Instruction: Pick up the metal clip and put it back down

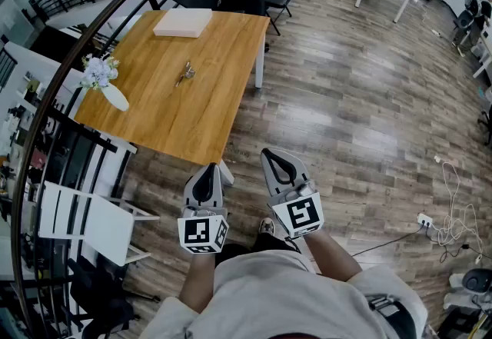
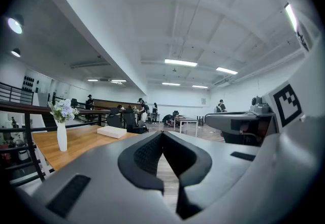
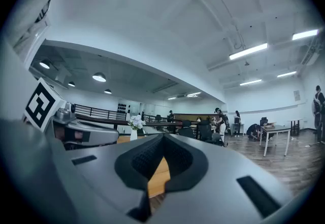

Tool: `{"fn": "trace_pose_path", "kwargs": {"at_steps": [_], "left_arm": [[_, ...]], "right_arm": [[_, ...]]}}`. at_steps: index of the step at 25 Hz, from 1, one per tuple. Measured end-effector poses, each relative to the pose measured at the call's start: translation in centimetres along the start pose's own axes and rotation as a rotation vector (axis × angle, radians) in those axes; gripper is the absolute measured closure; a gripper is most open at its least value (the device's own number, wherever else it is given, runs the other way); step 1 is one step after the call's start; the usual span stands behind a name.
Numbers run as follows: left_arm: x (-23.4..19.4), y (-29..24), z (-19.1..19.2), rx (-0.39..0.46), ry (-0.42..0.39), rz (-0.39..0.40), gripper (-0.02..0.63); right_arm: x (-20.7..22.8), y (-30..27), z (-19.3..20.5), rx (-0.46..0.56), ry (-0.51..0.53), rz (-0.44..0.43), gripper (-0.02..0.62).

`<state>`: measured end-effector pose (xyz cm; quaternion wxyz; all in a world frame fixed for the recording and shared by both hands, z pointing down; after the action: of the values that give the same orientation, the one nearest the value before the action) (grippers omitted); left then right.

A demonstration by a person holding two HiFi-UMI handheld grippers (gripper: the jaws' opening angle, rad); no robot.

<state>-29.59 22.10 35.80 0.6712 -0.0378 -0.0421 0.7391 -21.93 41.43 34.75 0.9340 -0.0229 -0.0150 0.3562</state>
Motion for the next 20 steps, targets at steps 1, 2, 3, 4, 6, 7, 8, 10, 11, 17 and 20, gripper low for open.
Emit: {"fn": "trace_pose_path", "kwargs": {"at_steps": [1,2,3,4,6,7,8,10,11,17,20], "left_arm": [[0.2,-0.5,0.0,-0.001,-0.002,0.000,0.583],[0.3,-0.9,0.0,-0.003,-0.003,0.001,0.582],[0.4,-1.3,0.1,-0.007,-0.003,0.002,0.582],[0.5,-1.6,0.2,-0.012,-0.004,0.002,0.582],[0.3,-2.2,0.5,-0.025,-0.003,-0.001,0.583],[0.1,-2.6,0.7,-0.032,-0.001,-0.002,0.583],[-0.1,-3.0,0.9,-0.037,0.002,-0.003,0.582],[-0.5,-3.9,1.2,-0.043,0.008,0.000,0.582],[-0.7,-4.5,1.4,-0.045,0.010,0.003,0.581],[-3.3,-10.1,2.5,-0.047,0.029,0.021,0.582],[-5.1,-12.8,2.5,-0.050,0.025,0.029,0.583]], "right_arm": [[0.5,-0.3,0.0,0.000,-0.001,-0.001,0.569],[1.0,-0.6,0.1,-0.002,-0.001,-0.002,0.569],[1.5,-0.8,0.3,-0.005,0.003,-0.004,0.571],[1.8,-1.1,0.4,-0.003,0.016,-0.009,0.571],[2.2,-1.8,0.5,0.015,0.042,-0.024,0.569],[2.3,-2.2,0.5,0.021,0.040,-0.029,0.571],[2.4,-2.5,0.6,0.020,0.027,-0.031,0.571],[2.6,-3.2,1.1,-0.007,0.005,-0.033,0.569],[2.8,-3.6,1.5,-0.028,0.002,-0.033,0.571],[5.4,-8.5,2.7,-0.036,0.025,-0.025,0.569],[6.4,-11.4,2.6,-0.048,0.008,-0.027,0.569]]}}
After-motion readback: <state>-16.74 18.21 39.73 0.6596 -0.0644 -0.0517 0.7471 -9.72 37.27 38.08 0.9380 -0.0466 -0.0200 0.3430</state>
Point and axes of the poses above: the fingertips, and each gripper's own axes: y backward along the fingers, x to its right, z out of its underside, the point moved 10 cm from there along y, backward along the fingers, and after that the axes turned 3 degrees about -y, right-handed, at the moved point
